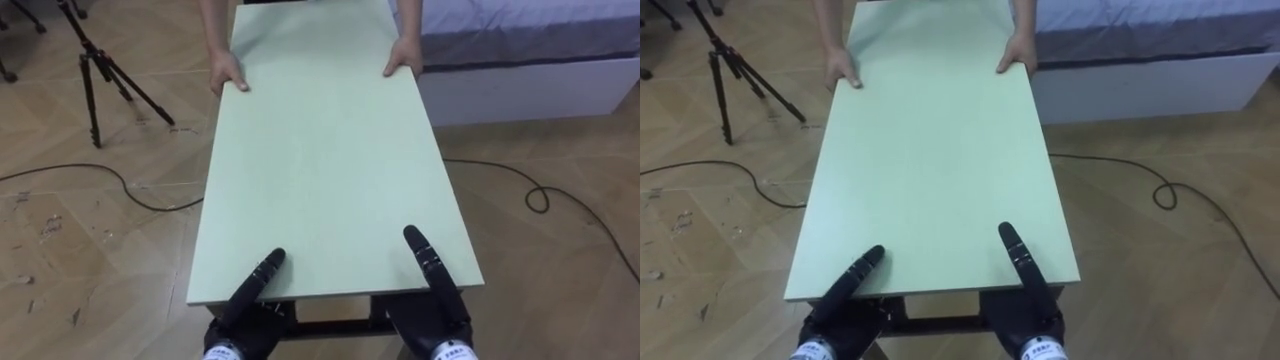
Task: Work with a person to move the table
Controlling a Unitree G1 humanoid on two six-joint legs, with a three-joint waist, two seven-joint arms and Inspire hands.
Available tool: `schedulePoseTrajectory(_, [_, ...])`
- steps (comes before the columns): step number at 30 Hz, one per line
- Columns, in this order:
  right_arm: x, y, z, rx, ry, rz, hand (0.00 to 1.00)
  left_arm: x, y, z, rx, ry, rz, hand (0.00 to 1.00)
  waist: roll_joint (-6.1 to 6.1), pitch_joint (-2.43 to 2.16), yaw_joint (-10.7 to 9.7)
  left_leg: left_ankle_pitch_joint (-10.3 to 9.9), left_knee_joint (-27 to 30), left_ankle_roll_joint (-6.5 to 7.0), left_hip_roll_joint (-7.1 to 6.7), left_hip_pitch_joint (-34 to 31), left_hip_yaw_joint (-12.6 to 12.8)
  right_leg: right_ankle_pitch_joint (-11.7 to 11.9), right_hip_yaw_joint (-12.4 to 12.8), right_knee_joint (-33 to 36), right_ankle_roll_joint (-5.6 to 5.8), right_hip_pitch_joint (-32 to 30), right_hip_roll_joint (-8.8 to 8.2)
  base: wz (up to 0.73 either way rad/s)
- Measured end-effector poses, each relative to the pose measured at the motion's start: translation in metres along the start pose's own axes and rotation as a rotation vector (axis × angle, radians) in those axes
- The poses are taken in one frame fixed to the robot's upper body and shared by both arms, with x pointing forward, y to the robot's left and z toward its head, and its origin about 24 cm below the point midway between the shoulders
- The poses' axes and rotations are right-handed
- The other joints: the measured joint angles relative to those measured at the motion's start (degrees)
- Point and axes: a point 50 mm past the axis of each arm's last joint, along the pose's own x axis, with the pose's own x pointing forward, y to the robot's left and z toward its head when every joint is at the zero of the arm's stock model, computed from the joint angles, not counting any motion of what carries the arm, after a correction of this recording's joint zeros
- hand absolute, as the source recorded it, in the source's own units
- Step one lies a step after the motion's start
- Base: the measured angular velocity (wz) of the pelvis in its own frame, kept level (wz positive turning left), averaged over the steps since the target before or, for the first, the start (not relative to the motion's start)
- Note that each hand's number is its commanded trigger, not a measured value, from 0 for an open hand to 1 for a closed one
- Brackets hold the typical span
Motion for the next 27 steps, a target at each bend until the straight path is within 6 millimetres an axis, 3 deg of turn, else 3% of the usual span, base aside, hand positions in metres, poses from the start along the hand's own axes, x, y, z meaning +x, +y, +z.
schedulePoseTrajectory(2, [-0.0002,-0.0032,0.0021,-0.002,-0.015,-0.042,1.0,0.0007,-0.0066,-0.0036,-0.014,0.001,-0.034,1.0,-0.04,-0.02,1.1,0.0,-0.1,0.0,-0.02,-0.2,0.0,0.0,0.0,0.0,0.0,-0.1,0.0,0.0])
schedulePoseTrajectory(27, [0.001,-0.0023,-0.0019,-0.049,-0.031,-0.061,1.0,-0.0002,-0.0045,-0.0039,0.022,-0.022,-0.018,1.0,-0.59,0.04,1.0,0.0,-0.2,0.0,-0.08,0.0,-0.1,0.0,-0.1,0.0,0.01,0.0,-0.05,0.0])
